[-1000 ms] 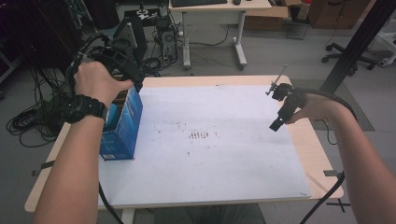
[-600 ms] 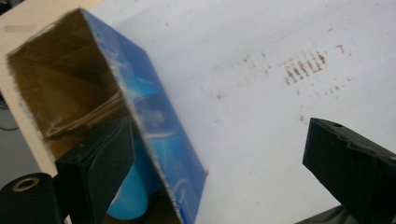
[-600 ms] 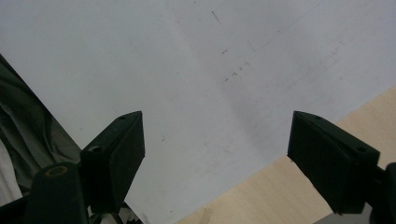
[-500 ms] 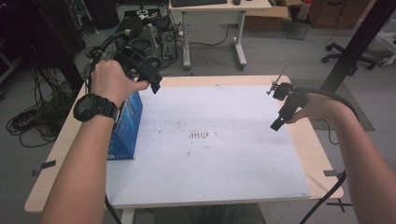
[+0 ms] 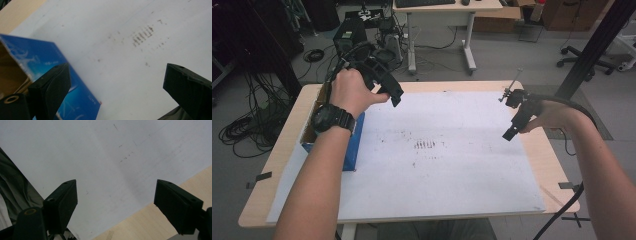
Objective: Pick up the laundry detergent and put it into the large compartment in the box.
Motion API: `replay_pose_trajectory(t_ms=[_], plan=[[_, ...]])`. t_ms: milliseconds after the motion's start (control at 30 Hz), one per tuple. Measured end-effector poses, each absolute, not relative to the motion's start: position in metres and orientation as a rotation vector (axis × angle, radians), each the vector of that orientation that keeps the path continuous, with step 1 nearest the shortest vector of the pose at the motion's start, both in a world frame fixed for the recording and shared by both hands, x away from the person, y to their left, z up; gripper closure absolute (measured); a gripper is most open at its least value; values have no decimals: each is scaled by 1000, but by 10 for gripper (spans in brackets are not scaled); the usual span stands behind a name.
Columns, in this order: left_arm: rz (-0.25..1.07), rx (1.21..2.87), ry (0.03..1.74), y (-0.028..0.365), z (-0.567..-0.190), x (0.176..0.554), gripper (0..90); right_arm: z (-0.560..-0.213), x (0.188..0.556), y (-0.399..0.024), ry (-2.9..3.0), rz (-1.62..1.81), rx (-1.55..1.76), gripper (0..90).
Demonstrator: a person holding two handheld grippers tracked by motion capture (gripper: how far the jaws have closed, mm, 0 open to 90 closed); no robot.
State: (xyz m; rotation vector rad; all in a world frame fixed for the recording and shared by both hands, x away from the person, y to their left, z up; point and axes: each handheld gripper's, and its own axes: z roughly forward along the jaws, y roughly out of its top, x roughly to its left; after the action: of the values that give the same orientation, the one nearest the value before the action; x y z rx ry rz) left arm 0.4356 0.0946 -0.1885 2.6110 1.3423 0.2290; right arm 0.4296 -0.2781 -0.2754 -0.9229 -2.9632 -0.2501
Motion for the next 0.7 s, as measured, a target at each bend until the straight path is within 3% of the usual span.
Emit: replay_pose_trajectory(t_ms=[700], plan=[[167, 2656, 1304, 76, -226, 434, 60, -279, 428, -279, -2961, -251, -916, 189]])
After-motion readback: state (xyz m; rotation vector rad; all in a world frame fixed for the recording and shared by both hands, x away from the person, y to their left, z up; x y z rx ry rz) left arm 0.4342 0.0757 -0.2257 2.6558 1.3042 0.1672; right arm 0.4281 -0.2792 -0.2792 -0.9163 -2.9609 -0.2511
